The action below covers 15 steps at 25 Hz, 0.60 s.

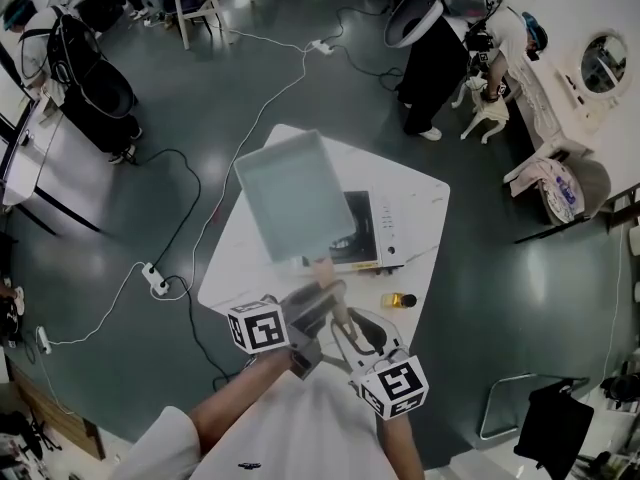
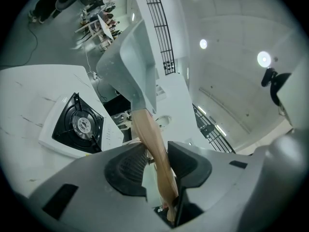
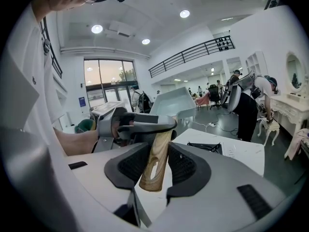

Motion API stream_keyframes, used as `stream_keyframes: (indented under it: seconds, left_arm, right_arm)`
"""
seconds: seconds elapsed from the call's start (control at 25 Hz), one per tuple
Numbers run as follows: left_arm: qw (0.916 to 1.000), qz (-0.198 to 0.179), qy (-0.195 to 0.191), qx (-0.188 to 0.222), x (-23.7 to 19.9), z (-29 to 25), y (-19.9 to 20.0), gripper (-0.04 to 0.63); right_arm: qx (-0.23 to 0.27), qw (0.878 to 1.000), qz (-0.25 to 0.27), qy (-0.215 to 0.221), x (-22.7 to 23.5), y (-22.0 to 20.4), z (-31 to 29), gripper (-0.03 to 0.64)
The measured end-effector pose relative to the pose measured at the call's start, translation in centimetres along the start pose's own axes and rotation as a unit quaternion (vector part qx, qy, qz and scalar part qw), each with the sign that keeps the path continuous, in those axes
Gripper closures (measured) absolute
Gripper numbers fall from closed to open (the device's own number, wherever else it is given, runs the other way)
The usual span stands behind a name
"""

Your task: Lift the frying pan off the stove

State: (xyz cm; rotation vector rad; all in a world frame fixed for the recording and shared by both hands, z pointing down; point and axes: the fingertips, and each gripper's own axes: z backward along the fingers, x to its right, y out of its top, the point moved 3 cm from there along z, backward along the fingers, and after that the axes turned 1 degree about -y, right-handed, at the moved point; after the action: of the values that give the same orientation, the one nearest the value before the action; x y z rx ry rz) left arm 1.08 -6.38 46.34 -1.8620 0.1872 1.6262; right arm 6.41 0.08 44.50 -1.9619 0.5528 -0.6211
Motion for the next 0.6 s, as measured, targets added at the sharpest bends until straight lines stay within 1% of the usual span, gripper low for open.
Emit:
stream_keyframes:
  seconds: [0.6]
  left_arm:
    - [1.0000,0.004,0.002,0.000,-0.15,0.34,0.03,0.466]
  right_arm:
    - [-0.001,1.000,-0.011,0.003,-0.22,-0.17,-0.21,0.499]
